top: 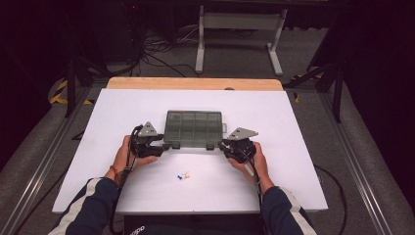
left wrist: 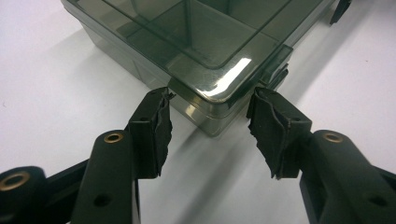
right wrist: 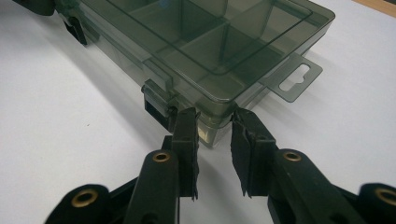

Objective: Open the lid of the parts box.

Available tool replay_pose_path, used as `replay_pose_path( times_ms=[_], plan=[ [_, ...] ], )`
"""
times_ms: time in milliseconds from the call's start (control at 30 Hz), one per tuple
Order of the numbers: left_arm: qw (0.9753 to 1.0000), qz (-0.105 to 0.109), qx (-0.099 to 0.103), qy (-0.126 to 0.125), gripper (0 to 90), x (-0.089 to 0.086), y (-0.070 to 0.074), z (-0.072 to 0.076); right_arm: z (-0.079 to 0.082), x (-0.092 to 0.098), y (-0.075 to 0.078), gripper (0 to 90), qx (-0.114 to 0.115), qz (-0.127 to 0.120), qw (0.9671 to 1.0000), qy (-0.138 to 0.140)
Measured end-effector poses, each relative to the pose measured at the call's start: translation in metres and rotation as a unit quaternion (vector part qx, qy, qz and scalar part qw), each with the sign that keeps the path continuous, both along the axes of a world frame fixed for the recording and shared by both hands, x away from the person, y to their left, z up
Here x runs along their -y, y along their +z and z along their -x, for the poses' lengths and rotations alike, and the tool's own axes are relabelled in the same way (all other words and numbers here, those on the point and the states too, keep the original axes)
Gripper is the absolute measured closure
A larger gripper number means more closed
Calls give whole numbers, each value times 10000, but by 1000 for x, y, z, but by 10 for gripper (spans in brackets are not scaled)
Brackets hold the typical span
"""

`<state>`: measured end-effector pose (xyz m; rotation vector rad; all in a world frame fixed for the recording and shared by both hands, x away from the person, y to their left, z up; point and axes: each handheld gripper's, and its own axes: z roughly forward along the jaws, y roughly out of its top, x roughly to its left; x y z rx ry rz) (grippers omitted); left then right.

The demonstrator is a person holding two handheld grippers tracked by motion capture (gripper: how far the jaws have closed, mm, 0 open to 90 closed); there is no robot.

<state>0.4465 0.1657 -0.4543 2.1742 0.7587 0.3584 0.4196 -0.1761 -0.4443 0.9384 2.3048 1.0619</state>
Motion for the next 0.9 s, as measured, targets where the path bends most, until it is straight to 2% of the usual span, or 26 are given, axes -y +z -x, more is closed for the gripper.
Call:
replay_pose_path(
  times_ms=[233,367,500,767,900],
  plan=[
    [9998,-149,89,49,504,2,0,0,0,-1,0,720,42,56,10000,23],
    [10000,-11,17,35,518,-1,1,0,0,-2,0,721,77,97,9999,35],
    [9999,98,-102,63,472,-1,0,-2,0,-2,0,718,78,111,9999,56],
    [9996,191,-138,136,472,-1,0,-3,0,-3,0,717,93,116,9999,64],
    [9996,226,-71,169,491,-1,2,-2,1,-3,0,718,82,129,9998,84]
  ],
)
